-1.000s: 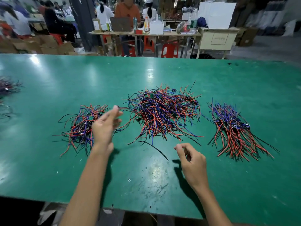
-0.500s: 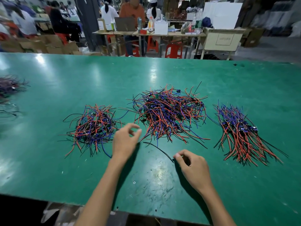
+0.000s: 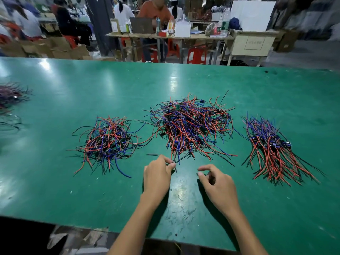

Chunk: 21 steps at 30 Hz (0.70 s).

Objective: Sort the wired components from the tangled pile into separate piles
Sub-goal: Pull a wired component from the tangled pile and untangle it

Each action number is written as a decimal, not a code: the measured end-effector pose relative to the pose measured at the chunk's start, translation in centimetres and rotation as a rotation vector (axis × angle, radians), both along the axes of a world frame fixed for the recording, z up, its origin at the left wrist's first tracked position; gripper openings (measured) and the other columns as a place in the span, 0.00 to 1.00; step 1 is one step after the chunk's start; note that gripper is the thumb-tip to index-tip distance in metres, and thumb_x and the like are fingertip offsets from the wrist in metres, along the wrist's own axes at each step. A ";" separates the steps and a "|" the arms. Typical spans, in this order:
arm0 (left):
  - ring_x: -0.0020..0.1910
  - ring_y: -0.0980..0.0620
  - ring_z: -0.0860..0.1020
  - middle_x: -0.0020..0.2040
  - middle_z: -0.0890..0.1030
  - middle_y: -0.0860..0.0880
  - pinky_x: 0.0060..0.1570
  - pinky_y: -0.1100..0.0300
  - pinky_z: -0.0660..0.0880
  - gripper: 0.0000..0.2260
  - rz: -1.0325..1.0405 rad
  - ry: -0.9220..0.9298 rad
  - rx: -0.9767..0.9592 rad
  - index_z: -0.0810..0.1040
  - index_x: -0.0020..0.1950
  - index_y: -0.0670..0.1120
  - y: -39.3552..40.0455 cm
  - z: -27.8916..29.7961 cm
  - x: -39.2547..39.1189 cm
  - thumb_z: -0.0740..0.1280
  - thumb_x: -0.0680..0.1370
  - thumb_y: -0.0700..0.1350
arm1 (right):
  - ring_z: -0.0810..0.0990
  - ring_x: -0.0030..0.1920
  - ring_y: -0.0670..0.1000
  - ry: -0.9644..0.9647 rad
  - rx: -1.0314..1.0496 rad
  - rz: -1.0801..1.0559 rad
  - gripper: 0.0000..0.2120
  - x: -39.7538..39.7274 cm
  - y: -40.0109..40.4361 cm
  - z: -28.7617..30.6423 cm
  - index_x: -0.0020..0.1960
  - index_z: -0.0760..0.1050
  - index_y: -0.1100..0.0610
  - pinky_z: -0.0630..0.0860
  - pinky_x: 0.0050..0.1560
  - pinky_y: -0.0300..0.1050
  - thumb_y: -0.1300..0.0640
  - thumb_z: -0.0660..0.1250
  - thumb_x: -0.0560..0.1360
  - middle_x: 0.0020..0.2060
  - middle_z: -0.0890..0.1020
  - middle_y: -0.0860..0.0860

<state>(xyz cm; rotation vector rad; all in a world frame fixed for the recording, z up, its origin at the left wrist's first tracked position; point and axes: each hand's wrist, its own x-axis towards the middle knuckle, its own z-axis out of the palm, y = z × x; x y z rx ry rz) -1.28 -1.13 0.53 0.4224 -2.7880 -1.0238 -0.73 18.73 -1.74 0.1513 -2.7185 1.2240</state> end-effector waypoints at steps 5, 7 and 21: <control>0.56 0.46 0.80 0.46 0.85 0.51 0.56 0.51 0.66 0.20 0.070 -0.002 -0.220 0.74 0.67 0.51 0.5 0.1 0.2 0.64 0.80 0.61 | 0.75 0.33 0.46 0.002 0.019 -0.001 0.03 -0.1 -0.1 0.0 0.47 0.79 0.41 0.69 0.34 0.44 0.48 0.69 0.79 0.32 0.78 0.40; 0.57 0.48 0.79 0.48 0.85 0.52 0.54 0.51 0.64 0.22 0.061 -0.029 -0.318 0.75 0.65 0.53 0.5 0.5 -0.1 0.63 0.78 0.65 | 0.75 0.33 0.46 0.002 0.024 -0.004 0.03 -0.1 0.0 0.0 0.46 0.80 0.42 0.68 0.33 0.43 0.48 0.69 0.79 0.32 0.78 0.39; 0.54 0.51 0.71 0.52 0.73 0.54 0.53 0.54 0.63 0.16 -0.209 0.024 -0.400 0.76 0.52 0.54 0.6 -0.8 2.9 0.56 0.82 0.63 | 0.71 0.62 0.47 0.189 0.300 0.130 0.18 0.1 -1.3 1.2 0.70 0.74 0.44 0.67 0.61 0.48 0.46 0.67 0.80 0.62 0.75 0.44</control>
